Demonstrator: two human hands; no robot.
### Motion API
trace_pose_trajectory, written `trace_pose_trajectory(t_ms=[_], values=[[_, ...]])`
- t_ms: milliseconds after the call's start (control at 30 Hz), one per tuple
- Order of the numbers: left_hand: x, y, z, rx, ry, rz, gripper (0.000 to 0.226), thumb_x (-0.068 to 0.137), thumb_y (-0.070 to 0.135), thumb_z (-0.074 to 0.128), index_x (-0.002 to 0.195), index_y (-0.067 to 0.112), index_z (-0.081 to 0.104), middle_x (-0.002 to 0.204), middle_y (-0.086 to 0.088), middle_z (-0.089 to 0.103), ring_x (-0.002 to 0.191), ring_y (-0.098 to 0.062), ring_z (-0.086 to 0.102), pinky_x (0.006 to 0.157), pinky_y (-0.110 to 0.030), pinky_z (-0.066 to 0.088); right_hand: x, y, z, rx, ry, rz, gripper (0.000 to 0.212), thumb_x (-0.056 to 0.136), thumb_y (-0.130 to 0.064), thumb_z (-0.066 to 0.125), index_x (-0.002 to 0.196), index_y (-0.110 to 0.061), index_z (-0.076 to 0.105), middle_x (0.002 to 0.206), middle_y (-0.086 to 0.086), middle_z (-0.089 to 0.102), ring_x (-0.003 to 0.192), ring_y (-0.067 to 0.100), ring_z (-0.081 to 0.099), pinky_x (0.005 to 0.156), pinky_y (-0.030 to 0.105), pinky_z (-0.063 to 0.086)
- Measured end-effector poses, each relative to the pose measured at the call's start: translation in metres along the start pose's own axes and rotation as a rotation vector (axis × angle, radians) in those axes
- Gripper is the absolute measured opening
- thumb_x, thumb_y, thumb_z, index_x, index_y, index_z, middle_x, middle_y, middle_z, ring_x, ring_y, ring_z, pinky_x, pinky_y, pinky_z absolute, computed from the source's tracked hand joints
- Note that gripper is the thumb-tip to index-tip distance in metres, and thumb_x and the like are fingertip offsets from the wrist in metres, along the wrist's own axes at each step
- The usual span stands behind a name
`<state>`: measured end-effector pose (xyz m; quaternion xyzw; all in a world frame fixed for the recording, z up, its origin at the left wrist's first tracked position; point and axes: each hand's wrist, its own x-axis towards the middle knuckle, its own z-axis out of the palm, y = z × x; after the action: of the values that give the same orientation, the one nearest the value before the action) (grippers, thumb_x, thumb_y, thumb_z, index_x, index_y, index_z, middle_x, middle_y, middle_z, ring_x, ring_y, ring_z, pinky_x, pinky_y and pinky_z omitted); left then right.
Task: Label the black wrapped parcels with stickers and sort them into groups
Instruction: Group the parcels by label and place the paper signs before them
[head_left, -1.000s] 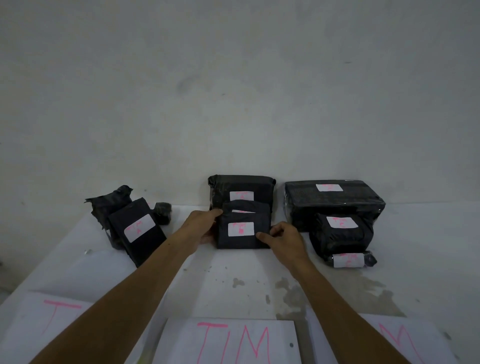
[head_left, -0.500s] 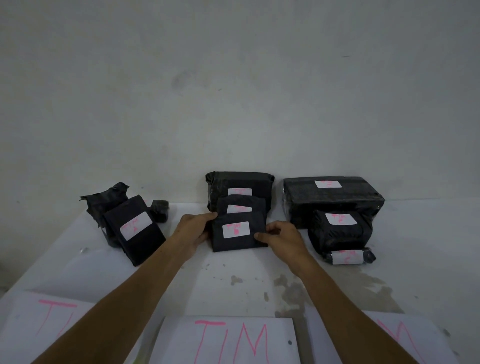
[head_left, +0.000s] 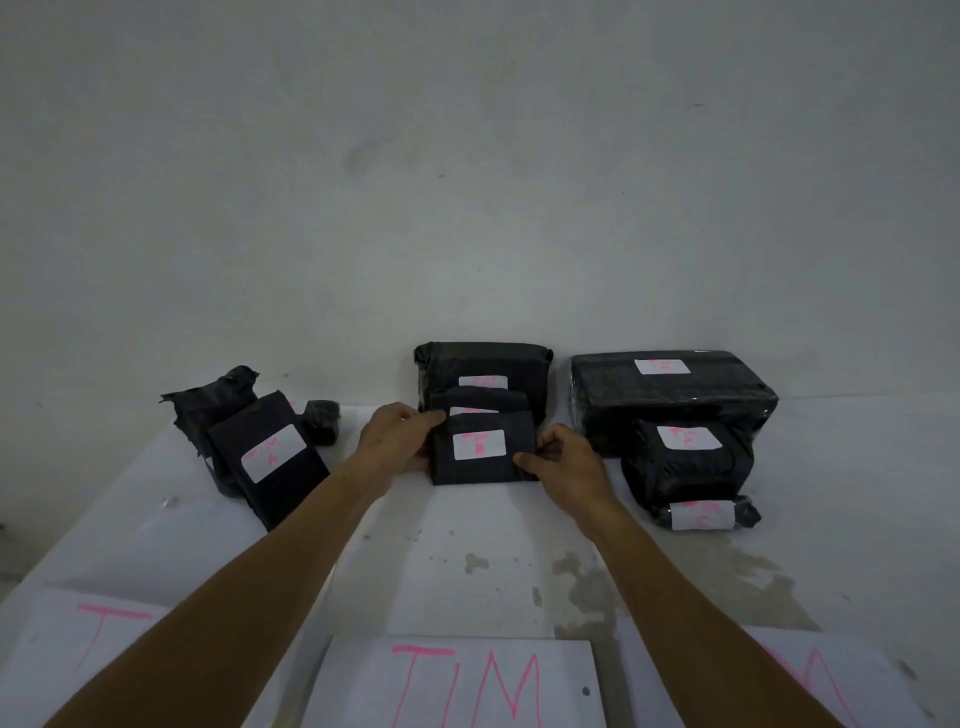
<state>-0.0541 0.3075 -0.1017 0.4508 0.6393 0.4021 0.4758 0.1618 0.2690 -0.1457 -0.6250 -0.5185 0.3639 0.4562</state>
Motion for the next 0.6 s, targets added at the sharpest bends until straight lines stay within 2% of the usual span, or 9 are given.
trace_pose_trajectory(t_ms=[67,133,233,367,500,600], values=[[-0.001,0.006,0.006,0.125,-0.022,0.009,0.035,0.09,0.041,0.072,0.104,0.01,0.063,0.1,-0.007,0.07,0.095,-0.026,0.069,0.085,-0.041,0.061,0.0,0.0,0.0,0.005,0.0,-0.006,0.025,0.085,-0.008,0.08,0.081,-0.015,0.056,0.089,0.008,0.071,0.08,0.017,0.066,0.064,0.015,0.049],[0.001,0.008,0.011,0.185,0.003,0.039,0.029,0.092,0.041,0.069,0.099,0.013,0.066,0.099,-0.005,0.07,0.096,-0.026,0.068,0.09,-0.044,0.059,0.0,0.001,0.0,0.004,0.001,-0.003,0.025,0.085,-0.009,0.08,0.081,-0.014,0.056,0.091,0.011,0.072,0.082,0.019,0.068,0.068,0.02,0.052],[0.006,0.006,0.013,0.067,0.01,0.045,0.018,0.095,0.029,0.067,0.082,0.016,0.063,0.093,-0.006,0.07,0.093,-0.025,0.067,0.09,-0.044,0.059,0.0,0.004,0.0,0.016,-0.001,-0.003,0.026,0.084,-0.009,0.08,0.08,-0.014,0.056,0.089,0.01,0.072,0.082,0.02,0.068,0.069,0.022,0.052],[0.008,-0.001,0.012,-0.004,0.026,0.051,0.019,0.095,0.027,0.067,0.079,0.019,0.061,0.084,-0.006,0.064,0.08,-0.023,0.061,0.072,-0.034,0.052,-0.001,0.004,0.001,-0.008,0.034,-0.048,0.024,0.085,-0.011,0.081,0.081,-0.016,0.058,0.088,0.005,0.072,0.081,0.017,0.069,0.066,0.017,0.051],[0.008,0.0,0.012,0.002,0.079,0.067,0.015,0.094,0.027,0.07,0.08,0.022,0.066,0.085,-0.004,0.067,0.082,-0.022,0.063,0.075,-0.034,0.054,-0.005,0.003,0.009,-0.064,0.143,-0.14,0.019,0.083,-0.011,0.082,0.088,-0.008,0.063,0.082,-0.001,0.069,0.072,0.004,0.063,0.062,0.008,0.049],[0.007,0.002,0.014,0.014,0.133,0.089,0.014,0.092,0.026,0.073,0.079,0.022,0.067,0.094,-0.006,0.071,0.088,-0.023,0.066,0.081,-0.034,0.058,-0.004,0.001,0.011,-0.112,0.16,-0.139,0.02,0.083,-0.014,0.082,0.087,-0.009,0.062,0.084,0.001,0.069,0.072,0.009,0.062,0.06,0.007,0.046]])
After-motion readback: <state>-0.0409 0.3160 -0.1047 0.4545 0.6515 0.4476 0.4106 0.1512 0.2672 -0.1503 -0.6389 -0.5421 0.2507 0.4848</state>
